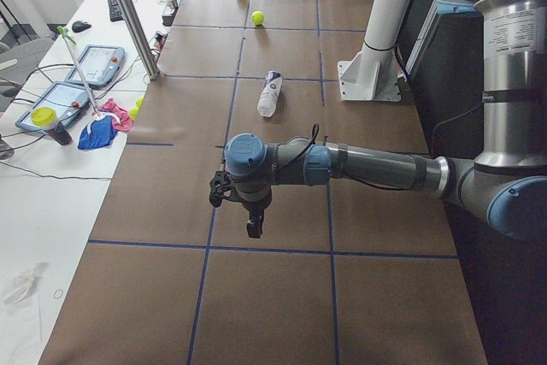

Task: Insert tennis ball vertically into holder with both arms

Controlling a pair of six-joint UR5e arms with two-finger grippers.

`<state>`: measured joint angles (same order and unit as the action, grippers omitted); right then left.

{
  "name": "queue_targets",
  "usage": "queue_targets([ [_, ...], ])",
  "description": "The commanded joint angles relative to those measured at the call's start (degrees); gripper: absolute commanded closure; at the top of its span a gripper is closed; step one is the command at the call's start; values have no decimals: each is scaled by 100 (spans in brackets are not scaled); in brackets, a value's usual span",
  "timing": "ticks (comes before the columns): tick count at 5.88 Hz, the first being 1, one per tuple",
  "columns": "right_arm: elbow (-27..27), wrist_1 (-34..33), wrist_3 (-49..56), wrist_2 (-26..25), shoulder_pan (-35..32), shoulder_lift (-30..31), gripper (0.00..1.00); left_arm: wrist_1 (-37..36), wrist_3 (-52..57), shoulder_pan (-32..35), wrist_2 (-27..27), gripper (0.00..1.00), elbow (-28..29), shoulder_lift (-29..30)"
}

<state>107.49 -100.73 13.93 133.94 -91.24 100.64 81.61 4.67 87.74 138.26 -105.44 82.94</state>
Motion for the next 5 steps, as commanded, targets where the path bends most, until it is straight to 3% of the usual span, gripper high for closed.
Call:
queue_targets([
  [1,-9,0,-22,-8,1,-1,0,282,8,-290,-1,0,-466,20],
  [3,8,44,-31,1,10,-1,0,2016,-27,-817,-1,0,-513,64],
  [5,0,299,-40,27,19,-1,0,2429,-80,-1676,-53,0,-652,658],
])
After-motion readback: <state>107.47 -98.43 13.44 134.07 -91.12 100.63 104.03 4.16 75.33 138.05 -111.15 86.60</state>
